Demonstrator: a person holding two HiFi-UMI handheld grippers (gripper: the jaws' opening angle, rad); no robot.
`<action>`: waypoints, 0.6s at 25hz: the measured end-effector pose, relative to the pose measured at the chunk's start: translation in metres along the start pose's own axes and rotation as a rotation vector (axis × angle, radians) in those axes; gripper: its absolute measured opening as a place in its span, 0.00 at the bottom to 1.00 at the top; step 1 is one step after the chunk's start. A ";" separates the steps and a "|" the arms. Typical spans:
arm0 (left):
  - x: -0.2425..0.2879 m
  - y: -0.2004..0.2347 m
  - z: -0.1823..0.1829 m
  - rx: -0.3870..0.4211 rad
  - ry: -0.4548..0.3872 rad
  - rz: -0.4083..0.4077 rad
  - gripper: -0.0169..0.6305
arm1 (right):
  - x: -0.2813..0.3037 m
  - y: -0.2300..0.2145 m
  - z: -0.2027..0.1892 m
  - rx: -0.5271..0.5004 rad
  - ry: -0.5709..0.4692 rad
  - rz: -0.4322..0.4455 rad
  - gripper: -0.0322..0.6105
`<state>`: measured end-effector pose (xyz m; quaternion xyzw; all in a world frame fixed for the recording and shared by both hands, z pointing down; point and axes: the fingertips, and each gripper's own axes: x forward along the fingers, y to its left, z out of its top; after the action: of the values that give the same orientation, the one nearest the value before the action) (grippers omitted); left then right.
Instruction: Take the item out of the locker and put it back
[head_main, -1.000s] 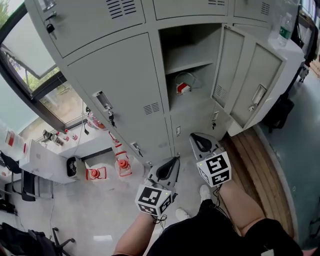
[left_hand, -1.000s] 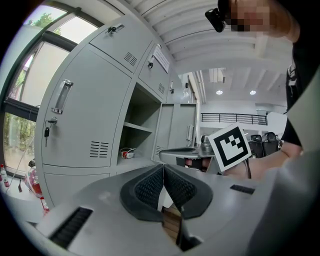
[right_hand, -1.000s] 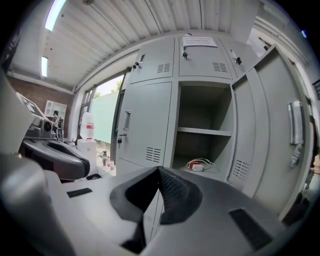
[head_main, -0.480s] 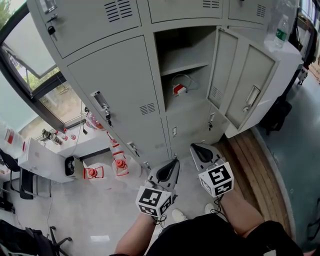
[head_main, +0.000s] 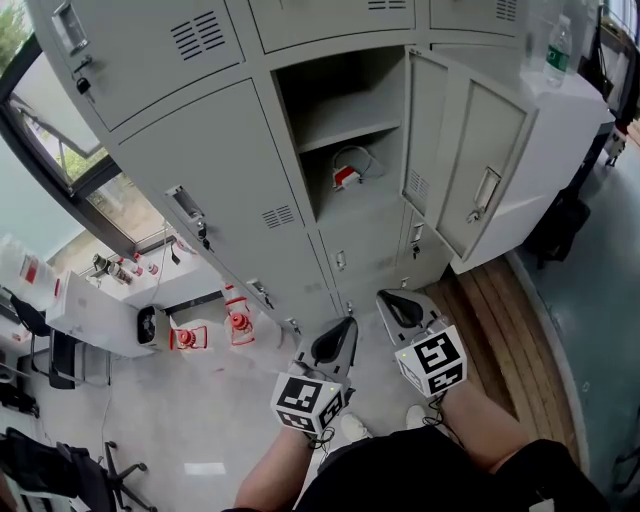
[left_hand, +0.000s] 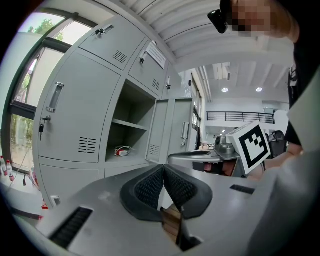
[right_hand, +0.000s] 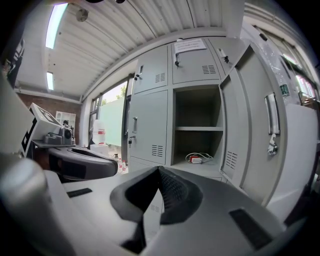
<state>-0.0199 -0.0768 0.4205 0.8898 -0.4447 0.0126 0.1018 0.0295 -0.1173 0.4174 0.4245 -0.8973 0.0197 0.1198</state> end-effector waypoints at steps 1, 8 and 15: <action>0.002 -0.004 -0.001 0.000 0.002 0.005 0.05 | -0.003 -0.002 -0.001 0.002 -0.002 0.007 0.13; 0.012 -0.027 -0.003 0.000 0.007 0.040 0.05 | -0.020 -0.012 -0.008 0.007 -0.007 0.048 0.13; 0.020 -0.042 -0.007 0.007 0.010 0.061 0.05 | -0.033 -0.022 -0.013 0.017 -0.014 0.073 0.13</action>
<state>0.0257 -0.0665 0.4221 0.8760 -0.4712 0.0218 0.1006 0.0689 -0.1048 0.4210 0.3926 -0.9127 0.0288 0.1093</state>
